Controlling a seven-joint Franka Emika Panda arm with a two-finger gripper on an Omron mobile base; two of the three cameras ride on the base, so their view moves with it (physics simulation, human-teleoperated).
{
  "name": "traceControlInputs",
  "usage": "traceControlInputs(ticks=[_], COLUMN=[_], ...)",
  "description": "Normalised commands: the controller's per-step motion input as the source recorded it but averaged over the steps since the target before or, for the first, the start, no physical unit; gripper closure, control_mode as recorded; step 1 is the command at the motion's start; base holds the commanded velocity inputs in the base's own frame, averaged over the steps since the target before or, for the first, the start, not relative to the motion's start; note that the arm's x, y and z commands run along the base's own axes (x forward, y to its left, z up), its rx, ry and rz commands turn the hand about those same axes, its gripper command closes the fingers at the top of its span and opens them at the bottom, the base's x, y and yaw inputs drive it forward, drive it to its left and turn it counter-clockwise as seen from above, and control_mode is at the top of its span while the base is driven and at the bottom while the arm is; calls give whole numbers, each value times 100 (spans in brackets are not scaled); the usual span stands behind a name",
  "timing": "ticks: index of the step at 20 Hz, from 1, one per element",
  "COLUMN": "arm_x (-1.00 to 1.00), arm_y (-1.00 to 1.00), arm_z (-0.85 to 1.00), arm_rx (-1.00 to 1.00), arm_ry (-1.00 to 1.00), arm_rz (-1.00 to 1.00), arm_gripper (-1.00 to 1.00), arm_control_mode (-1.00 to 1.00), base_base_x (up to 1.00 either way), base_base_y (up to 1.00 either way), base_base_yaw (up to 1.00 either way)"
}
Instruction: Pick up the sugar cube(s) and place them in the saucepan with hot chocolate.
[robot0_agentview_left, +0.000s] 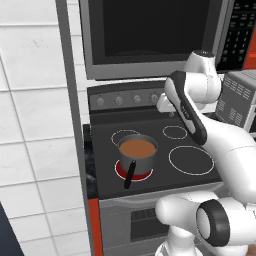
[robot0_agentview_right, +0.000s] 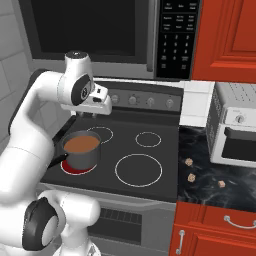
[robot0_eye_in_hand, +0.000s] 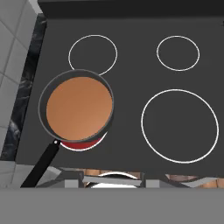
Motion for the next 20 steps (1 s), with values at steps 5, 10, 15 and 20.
traceControlInputs(ticks=[5, 10, 15, 20], arm_x=[6, 25, 15, 4], arm_y=[0, -50, -100, -100], arm_z=[0, -23, -32, -20], arm_rx=[0, 1, 17, 22], arm_ry=[2, 2, 0, 0], arm_rz=[-3, -1, 1, 1], arm_gripper=[-100, -100, -100, -100], arm_control_mode=[-100, -100, -100, -100], base_base_x=[0, 0, 0, 0], base_base_y=[0, 0, 0, 0], base_base_yaw=[0, 0, 0, 0])
